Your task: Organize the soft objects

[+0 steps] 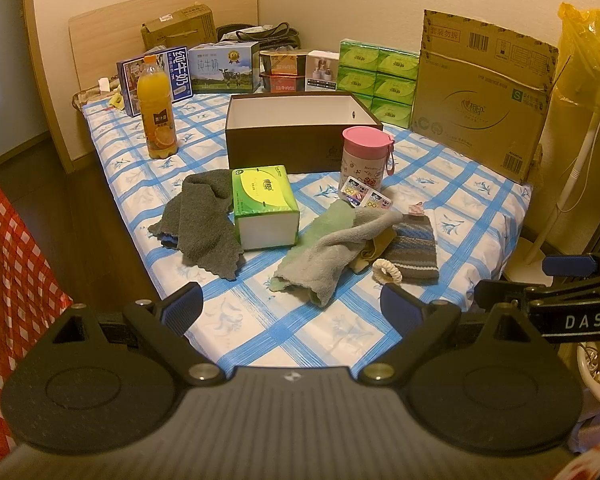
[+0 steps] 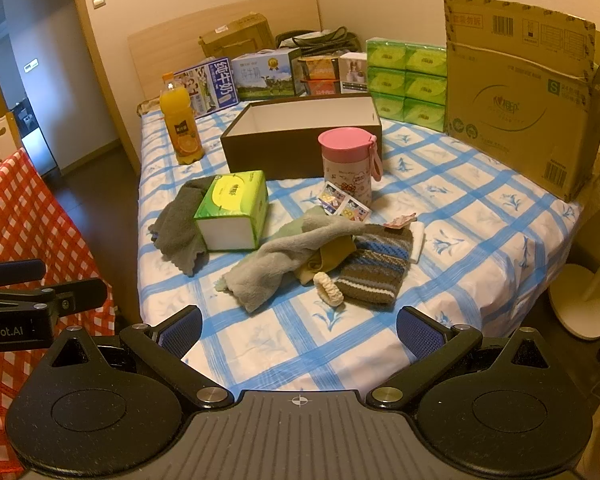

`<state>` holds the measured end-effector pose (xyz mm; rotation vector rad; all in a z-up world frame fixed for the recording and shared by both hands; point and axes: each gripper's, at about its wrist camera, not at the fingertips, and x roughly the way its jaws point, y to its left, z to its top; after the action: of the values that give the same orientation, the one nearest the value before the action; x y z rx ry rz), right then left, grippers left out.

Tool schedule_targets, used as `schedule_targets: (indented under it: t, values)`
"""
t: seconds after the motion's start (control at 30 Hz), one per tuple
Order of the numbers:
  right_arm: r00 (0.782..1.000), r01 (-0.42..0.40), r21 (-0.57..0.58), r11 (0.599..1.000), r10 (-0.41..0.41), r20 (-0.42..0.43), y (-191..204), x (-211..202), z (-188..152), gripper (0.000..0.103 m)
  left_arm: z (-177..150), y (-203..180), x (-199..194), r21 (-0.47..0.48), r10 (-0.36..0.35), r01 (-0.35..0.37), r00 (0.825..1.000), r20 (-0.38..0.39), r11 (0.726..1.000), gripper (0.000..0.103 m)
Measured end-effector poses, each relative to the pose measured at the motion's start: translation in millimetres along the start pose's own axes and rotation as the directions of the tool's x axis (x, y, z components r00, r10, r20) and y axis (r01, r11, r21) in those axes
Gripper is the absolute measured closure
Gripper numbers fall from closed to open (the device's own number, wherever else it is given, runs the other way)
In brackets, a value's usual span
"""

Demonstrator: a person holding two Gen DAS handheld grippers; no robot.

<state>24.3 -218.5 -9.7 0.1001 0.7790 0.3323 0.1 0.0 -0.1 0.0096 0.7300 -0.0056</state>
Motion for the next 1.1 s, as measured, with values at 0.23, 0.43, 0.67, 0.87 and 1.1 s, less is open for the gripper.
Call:
schedule_targets:
  t: [0.23,0.43,0.67,0.87,1.1]
  values:
    - [1.0,0.0,0.0,1.0,0.0,-0.001,0,1,-1,0.0,0,0,0,0.001,0.001,-0.001,1.0,0.0,1.0,0.008]
    - [1.0,0.0,0.001,1.0,0.0,-0.001,0,2,-1,0.0,10,-5,-1,0.0,0.001,-0.001,1.0,-0.001,1.0,0.008]
    - [1.0,0.0,0.001,1.0,0.0,-0.001,0,3,-1,0.0,11,-6,-1,0.0,0.0,0.0,1.0,-0.001,1.0,0.008]
    - [1.0,0.0,0.002,1.0,0.0,-0.003,-1,5,-1,0.0,12,-7,-1,-0.001,0.001,-0.001,1.0,-0.003,1.0,0.008]
    - [1.0,0.002,0.007,1.0,-0.002,-0.004,-2,6,3,0.0,-4,5,17,-0.006,0.012,-0.012,1.0,-0.006,1.0,0.008]
